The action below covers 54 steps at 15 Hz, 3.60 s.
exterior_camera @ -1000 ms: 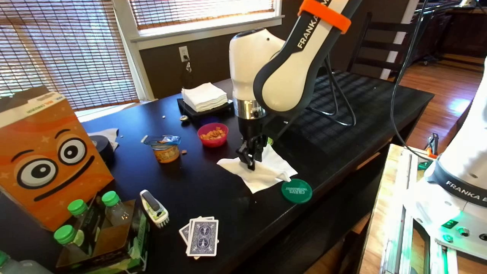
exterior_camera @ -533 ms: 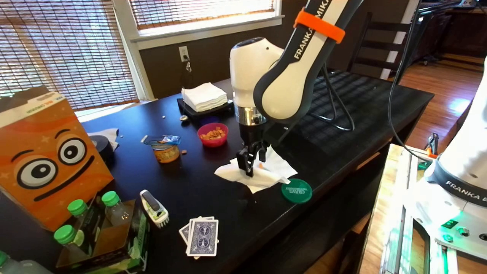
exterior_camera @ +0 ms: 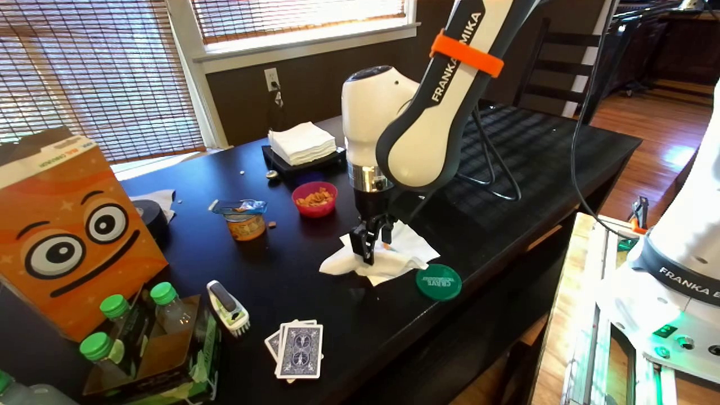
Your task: Pick up the two tissues
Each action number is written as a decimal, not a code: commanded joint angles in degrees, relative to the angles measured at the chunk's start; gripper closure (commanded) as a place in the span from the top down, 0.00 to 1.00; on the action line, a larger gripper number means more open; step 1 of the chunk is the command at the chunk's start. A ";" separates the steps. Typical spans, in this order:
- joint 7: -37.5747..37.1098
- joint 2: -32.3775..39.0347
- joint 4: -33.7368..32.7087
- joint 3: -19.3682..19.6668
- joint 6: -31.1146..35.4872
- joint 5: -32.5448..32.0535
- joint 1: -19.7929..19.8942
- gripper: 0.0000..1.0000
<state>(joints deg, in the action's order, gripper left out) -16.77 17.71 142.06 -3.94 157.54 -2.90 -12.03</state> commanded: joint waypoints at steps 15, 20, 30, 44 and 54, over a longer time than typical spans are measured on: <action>-12.26 1.34 -1.18 7.28 0.48 -9.89 -8.16 0.49; -12.65 2.00 -1.26 7.44 0.50 -9.81 -8.33 0.27; -11.93 3.81 -2.26 7.44 0.36 -9.15 -8.49 0.58; -11.17 5.57 -3.81 7.23 0.91 -8.41 -8.38 0.02; -12.31 1.27 -2.78 8.83 -1.28 -10.56 -10.01 0.02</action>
<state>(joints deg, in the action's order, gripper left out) -27.36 21.78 138.78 3.23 157.74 -10.90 -20.21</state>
